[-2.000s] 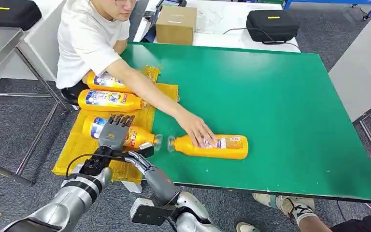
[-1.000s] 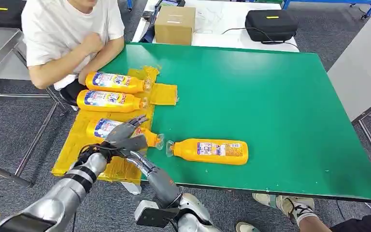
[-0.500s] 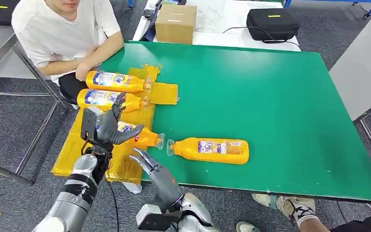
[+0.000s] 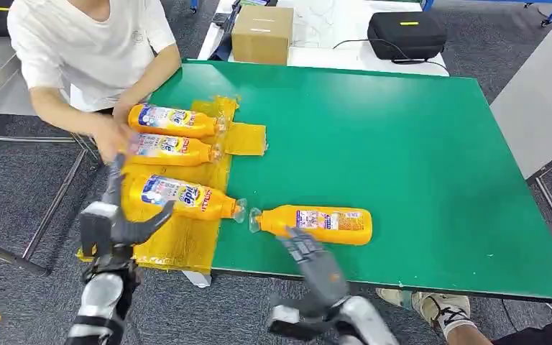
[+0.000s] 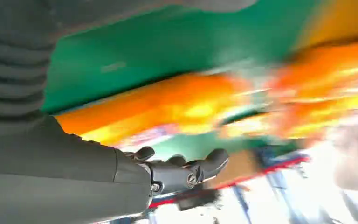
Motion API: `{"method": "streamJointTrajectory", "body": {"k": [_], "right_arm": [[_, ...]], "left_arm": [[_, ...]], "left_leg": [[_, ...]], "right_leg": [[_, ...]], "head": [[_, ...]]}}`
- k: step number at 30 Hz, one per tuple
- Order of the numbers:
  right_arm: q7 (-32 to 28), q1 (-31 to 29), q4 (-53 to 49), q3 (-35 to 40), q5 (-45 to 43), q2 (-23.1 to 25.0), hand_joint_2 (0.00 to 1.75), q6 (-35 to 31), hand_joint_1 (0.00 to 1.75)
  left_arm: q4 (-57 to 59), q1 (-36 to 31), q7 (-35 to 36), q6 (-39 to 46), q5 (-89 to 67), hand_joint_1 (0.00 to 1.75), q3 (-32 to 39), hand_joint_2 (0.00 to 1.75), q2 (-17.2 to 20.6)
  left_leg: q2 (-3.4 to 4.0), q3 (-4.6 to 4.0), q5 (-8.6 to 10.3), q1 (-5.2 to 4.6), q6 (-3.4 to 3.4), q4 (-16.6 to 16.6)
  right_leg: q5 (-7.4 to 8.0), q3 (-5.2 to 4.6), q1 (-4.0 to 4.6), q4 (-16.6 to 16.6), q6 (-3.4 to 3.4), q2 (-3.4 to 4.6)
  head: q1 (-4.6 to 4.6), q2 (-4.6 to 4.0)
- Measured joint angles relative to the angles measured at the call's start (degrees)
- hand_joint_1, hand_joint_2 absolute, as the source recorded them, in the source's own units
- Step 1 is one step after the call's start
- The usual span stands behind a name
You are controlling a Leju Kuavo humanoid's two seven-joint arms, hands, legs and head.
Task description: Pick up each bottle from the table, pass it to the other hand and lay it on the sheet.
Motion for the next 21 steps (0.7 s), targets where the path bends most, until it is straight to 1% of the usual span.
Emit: {"method": "streamJointTrajectory", "body": {"k": [2, 5, 8, 12, 16, 21], "right_arm": [[0.02, 1.05, -1.91, -4.33, 0.59, -1.72, 1.75, 1.17, 0.00], [0.90, 1.52, -3.52, -8.32, 0.35, -3.24, 1.75, 4.24, 0.00], [1.01, 1.69, -3.88, -10.32, -0.22, -3.83, 1.75, 5.41, 0.00], [0.96, 1.34, -3.74, -13.29, -3.49, -4.27, 1.75, 9.14, 0.00], [-0.64, -2.71, 0.98, -14.22, -2.88, -3.96, 1.75, 9.34, 0.00], [-1.75, -9.28, 9.97, -14.40, -1.92, -1.97, 1.75, 8.99, 0.00]], "left_arm": [[-3.36, 2.50, -0.35, 0.73, -0.48, 0.00, 1.12, 1.75, -0.15], [-6.83, 4.45, -1.29, 2.60, -1.38, 0.00, 2.36, 1.75, -0.81], [-8.37, 5.27, -1.40, 3.11, -1.47, 0.00, 2.98, 1.75, -1.23], [-10.13, 6.24, -2.01, 3.63, -1.53, 0.00, 3.70, 1.75, -1.68], [-10.20, 6.21, -2.25, 3.06, -0.74, 0.00, 3.83, 1.75, -1.99], [-9.96, 5.36, -2.25, 2.91, -0.66, 0.00, 3.85, 1.75, -2.03]], "left_leg": [[0.00, -0.01, 0.00, 0.00, 0.00, 0.00], [0.03, 0.02, 0.00, 0.01, -0.01, -0.01], [0.02, 0.03, 0.01, 0.03, -0.01, -0.01], [0.02, 0.05, 0.04, 0.06, 0.00, -0.02], [0.07, 0.09, 0.05, 0.05, 0.00, -0.02], [0.04, 0.09, 0.09, 0.05, 0.00, 0.00]], "right_leg": [[0.00, -0.01, 0.01, 0.00, 0.00, 0.00], [0.00, -0.01, 0.02, 0.00, 0.00, 0.01], [0.00, 0.00, 0.03, 0.01, 0.00, 0.00], [0.01, 0.06, 0.06, 0.02, 0.00, 0.00], [0.05, 0.07, 0.05, 0.03, 0.01, 0.01], [0.06, 0.07, 0.05, 0.03, 0.02, 0.00]], "head": [[0.00, 0.00], [-0.02, 0.00], [0.00, 0.00], [0.00, 0.00], [-0.02, 0.00], [0.00, 0.00]]}}
